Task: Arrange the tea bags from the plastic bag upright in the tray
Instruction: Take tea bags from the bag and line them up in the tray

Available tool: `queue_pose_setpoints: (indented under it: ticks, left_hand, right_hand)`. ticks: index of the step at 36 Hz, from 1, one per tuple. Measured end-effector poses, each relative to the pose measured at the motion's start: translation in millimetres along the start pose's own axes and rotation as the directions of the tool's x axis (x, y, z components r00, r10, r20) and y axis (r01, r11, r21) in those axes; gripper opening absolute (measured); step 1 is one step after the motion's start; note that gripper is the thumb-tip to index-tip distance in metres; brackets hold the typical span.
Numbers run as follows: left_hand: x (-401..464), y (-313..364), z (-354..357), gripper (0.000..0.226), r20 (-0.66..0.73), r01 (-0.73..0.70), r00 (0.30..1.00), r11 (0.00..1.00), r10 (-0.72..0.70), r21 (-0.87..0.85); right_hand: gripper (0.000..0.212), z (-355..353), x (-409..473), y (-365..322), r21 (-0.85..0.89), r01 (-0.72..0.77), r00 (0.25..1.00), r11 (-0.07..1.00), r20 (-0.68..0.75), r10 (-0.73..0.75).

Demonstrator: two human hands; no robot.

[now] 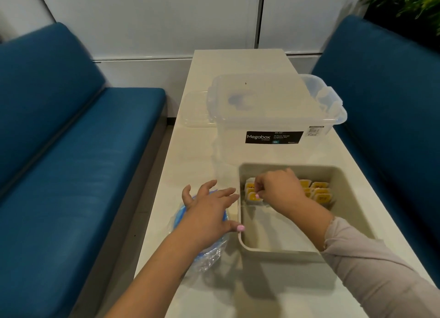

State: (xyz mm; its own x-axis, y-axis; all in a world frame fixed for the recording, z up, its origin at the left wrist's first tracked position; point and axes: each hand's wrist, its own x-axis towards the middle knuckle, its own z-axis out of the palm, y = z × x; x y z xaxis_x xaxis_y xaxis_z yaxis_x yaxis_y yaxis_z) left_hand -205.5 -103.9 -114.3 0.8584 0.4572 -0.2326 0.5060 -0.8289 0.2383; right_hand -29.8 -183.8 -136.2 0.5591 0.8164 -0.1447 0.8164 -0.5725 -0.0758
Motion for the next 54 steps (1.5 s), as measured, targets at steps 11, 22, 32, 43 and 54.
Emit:
queue_pose_setpoints:
  ticks: [11,22,32,43,54]
  left_hand:
    - [0.8,-0.1,-0.7,0.068,0.037,-0.008,0.999,1.0,0.007,0.021]
    - [1.5,-0.2,-1.0,0.068,0.037,0.002,0.999,1.0,-0.002,0.007]
    - [-0.4,0.5,-1.3,0.067,0.022,0.015,1.0,0.999,-0.014,-0.048]
    - [-10.4,-30.3,-19.3,0.045,-0.219,0.075,0.965,0.95,-0.146,-0.304]
    - [-28.7,-63.2,-16.2,0.054,-0.086,0.332,0.917,0.864,-0.39,-0.378]
  right_hand:
    - [0.011,17.1,7.9,0.3,-0.049,0.004,0.998,0.999,-0.061,-0.007]
    - [0.01,16.3,6.1,-1.2,-0.032,0.008,0.998,0.999,-0.068,-0.01]
    - [0.007,12.8,5.0,-0.8,0.013,-0.01,0.998,1.0,-0.055,0.01]
    - [0.016,-15.2,-5.2,-5.3,0.156,-0.013,0.994,0.988,-0.106,0.03]
    - [0.016,-36.2,-17.7,-58.3,0.31,0.145,0.988,0.94,-0.103,-0.118]
